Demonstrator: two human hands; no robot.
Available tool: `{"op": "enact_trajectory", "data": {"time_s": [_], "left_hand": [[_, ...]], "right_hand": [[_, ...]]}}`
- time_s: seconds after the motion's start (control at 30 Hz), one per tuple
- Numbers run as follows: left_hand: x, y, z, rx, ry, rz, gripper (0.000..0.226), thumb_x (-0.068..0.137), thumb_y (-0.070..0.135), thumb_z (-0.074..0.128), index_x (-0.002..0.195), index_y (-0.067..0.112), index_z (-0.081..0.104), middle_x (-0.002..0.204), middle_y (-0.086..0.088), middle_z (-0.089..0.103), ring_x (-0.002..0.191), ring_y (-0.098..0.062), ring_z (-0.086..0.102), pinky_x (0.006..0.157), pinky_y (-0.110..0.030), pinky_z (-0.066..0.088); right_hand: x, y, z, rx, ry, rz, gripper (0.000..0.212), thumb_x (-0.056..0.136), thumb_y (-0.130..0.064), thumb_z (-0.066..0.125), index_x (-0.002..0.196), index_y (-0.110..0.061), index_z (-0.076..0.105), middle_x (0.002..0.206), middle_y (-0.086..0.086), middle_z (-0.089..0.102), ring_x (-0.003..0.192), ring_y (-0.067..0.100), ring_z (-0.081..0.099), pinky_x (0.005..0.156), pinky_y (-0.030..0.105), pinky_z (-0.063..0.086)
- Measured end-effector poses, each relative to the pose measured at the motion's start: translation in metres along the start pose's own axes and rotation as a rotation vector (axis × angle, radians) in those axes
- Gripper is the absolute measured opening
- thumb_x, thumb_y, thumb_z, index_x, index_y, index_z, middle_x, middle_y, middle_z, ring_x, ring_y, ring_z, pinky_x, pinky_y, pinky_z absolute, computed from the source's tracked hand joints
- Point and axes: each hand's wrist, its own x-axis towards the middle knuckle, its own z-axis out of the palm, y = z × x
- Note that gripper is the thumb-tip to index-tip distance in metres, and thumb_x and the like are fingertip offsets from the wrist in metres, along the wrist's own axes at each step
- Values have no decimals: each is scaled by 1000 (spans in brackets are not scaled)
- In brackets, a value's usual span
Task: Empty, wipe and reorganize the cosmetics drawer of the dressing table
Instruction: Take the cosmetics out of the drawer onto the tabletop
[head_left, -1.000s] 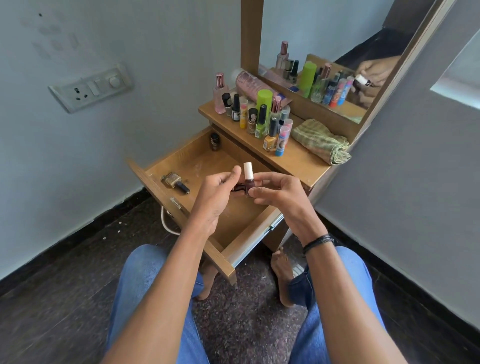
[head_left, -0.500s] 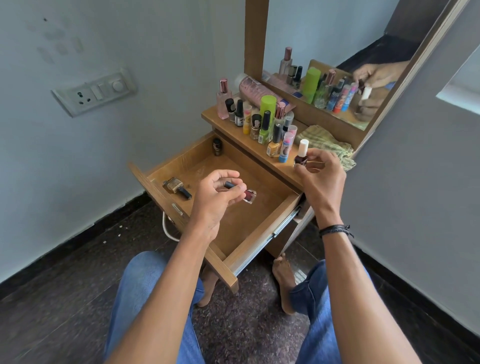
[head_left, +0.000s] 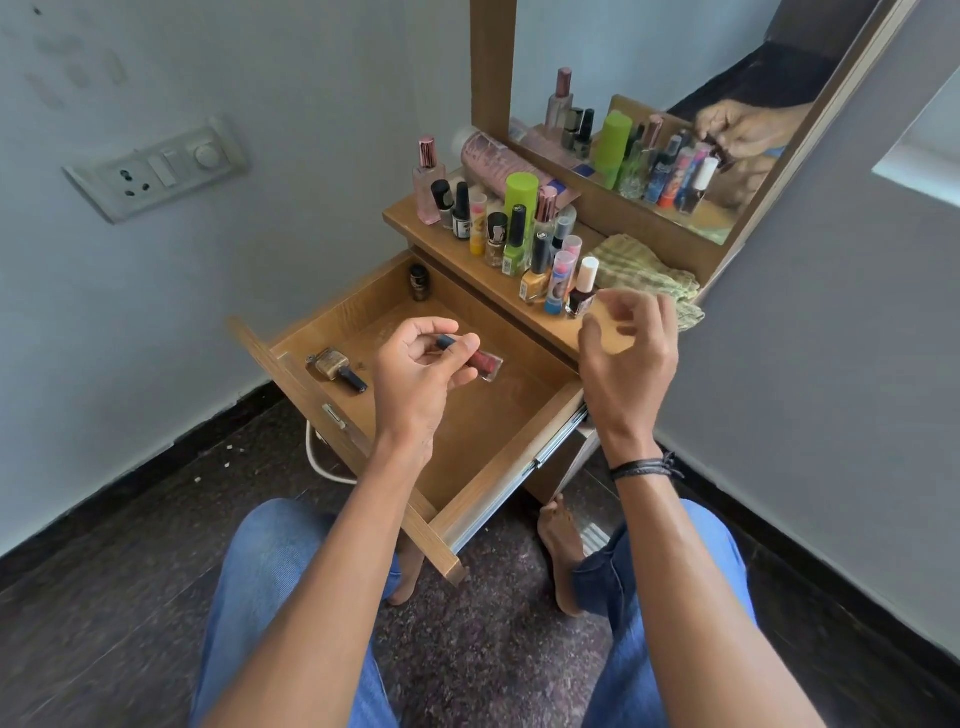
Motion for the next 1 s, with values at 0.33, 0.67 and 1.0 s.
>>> {"op": "enact_trajectory", "data": {"time_s": [0.33, 0.67, 1.0], "left_hand": [[-7, -5, -4, 161, -18, 132, 17, 89, 8, 75, 104, 9, 67, 99, -8, 75, 87, -18, 76, 69, -40, 64], [-11, 3, -3, 113, -88, 180, 27, 89, 21, 75, 113, 10, 66, 109, -4, 73, 98, -13, 73, 76, -33, 63], [16, -1, -35, 475, -22, 168, 18, 94, 26, 67, 111, 26, 66, 101, 19, 68, 92, 0, 66, 73, -18, 51]], "right_hand": [[-17, -25, 5, -36, -723, -178, 22, 89, -32, 79, 104, -17, 75, 99, -6, 63, 90, 11, 56, 78, 36, 54], [-20, -28, 5, -68, -679, -112, 28, 88, -22, 76, 115, -18, 73, 101, -10, 63, 84, 5, 62, 77, 29, 58], [-5, -9, -7, -72, -82, 200, 20, 81, -24, 77, 101, -20, 75, 98, -18, 69, 98, 15, 63, 87, 37, 54]]}}
